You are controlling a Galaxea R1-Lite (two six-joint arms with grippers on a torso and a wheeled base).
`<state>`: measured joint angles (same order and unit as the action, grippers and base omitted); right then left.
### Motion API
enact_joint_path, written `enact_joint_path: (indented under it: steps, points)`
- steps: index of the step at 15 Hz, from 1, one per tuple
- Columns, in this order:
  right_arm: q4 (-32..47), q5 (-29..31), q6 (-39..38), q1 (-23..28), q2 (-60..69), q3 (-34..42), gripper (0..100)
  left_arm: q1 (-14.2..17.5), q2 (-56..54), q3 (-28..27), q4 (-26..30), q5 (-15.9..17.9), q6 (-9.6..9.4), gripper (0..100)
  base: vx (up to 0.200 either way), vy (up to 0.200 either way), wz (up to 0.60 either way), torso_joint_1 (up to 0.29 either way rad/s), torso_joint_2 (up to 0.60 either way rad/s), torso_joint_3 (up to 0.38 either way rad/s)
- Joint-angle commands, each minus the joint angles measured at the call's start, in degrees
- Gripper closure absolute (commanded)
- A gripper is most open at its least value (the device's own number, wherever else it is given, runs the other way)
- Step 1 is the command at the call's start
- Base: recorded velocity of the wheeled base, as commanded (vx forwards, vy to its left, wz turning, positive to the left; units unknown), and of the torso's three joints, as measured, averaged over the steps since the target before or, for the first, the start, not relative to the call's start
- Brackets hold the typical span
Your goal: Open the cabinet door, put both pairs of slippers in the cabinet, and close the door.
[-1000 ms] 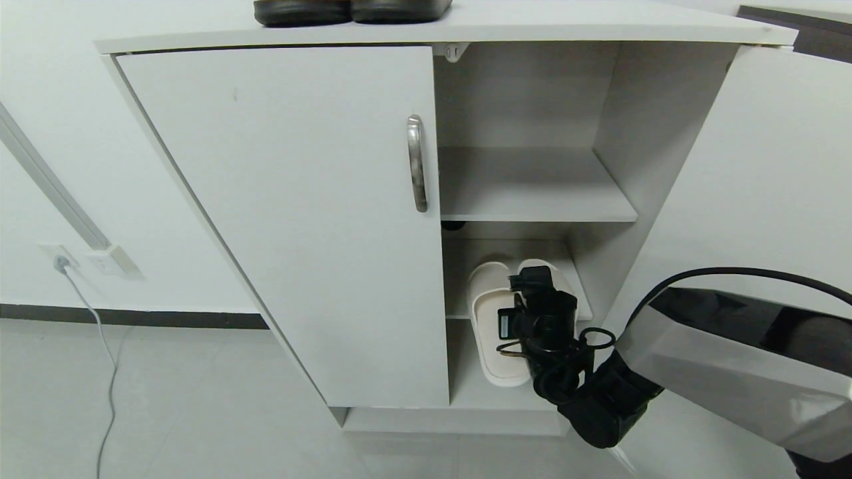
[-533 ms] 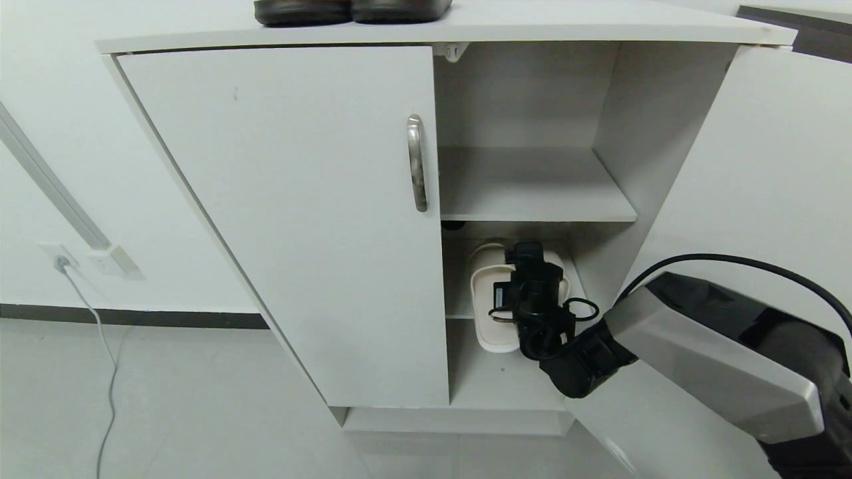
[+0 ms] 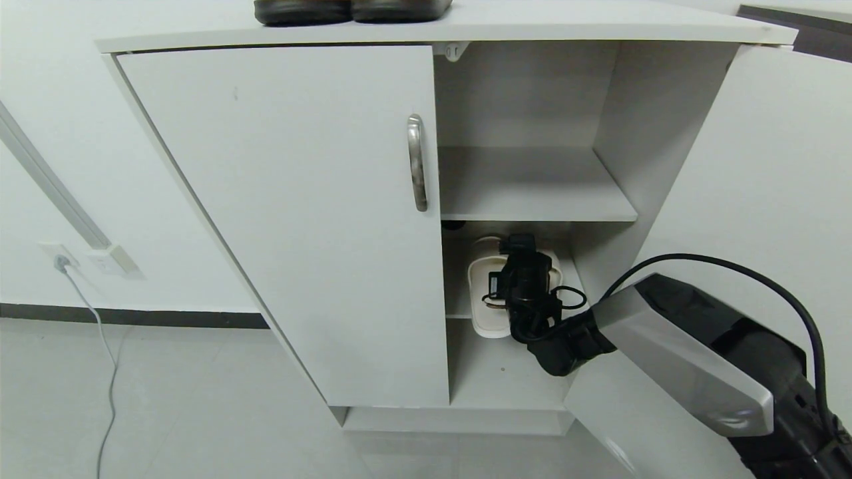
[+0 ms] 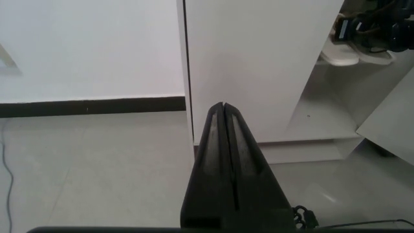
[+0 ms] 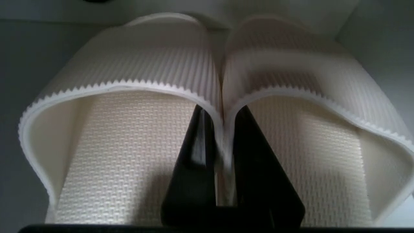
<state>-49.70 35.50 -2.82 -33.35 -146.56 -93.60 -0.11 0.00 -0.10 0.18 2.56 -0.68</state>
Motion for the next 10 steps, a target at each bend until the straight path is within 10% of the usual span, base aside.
enact_joint_path:
  steps: [1,7,8,10]
  points:
    - [0.0,0.0,-0.3,0.2,-0.4,-0.3,100,0.0,0.1,0.0,0.0,0.0,-0.02,100,0.000,0.000,0.00,0.000,0.00,0.000]
    - [0.5,0.0,-0.7,0.5,-1.0,-0.8,100,-0.1,0.1,0.0,0.0,0.0,-0.02,100,0.000,0.000,0.00,0.000,0.00,0.000]
    - [0.7,0.0,-0.8,0.5,-1.1,-1.1,0,-0.1,0.1,0.0,0.0,0.0,-0.02,100,0.000,0.000,0.00,0.000,0.00,0.000]
    - [1.3,0.0,-0.8,0.6,-1.0,-0.9,0,-0.1,0.1,0.0,0.0,0.0,-0.02,100,0.000,0.000,0.00,0.000,0.00,0.000]
